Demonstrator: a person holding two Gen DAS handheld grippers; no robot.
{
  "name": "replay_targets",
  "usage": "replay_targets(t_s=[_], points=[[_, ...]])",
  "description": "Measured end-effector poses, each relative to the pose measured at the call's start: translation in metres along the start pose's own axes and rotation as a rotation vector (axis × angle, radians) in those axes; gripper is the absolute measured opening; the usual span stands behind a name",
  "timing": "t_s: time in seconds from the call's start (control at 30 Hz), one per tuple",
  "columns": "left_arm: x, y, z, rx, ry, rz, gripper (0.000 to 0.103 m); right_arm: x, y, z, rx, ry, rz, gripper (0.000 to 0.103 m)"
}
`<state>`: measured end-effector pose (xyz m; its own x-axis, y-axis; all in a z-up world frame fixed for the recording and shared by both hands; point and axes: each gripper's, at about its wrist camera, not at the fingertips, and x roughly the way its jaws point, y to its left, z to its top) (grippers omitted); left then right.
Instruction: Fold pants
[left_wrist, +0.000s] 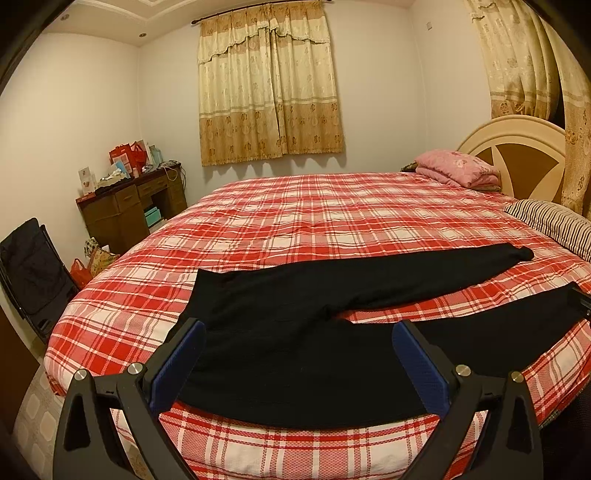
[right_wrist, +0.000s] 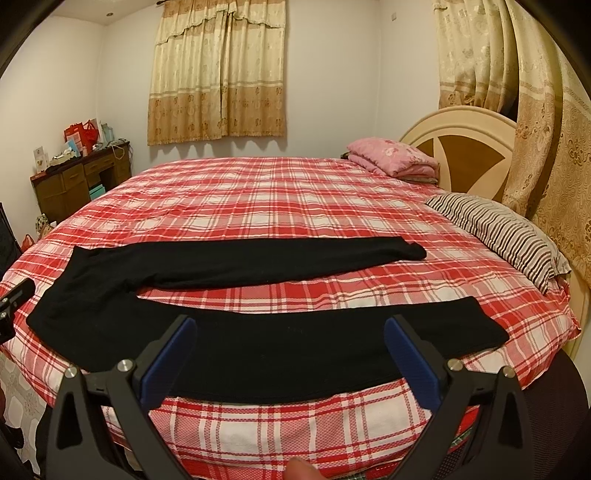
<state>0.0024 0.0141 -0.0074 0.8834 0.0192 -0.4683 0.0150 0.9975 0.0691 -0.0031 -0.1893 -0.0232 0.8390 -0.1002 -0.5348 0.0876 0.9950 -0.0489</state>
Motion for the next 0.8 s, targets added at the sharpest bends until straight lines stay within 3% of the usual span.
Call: replay_targets(t_s=[0.63, 0.8], points=[[0.029, 0.012, -0.001, 0.019, 0.045, -0.003, 0.102, 0.010, 0.000, -0.007, -0.003, 0.023, 0.029, 0.103], [0.074, 0.060, 0.018, -0.008, 0.062, 0.031, 0.102, 0.022, 0.001, -0.011, -0.029, 0.043, 0.074, 0.103]])
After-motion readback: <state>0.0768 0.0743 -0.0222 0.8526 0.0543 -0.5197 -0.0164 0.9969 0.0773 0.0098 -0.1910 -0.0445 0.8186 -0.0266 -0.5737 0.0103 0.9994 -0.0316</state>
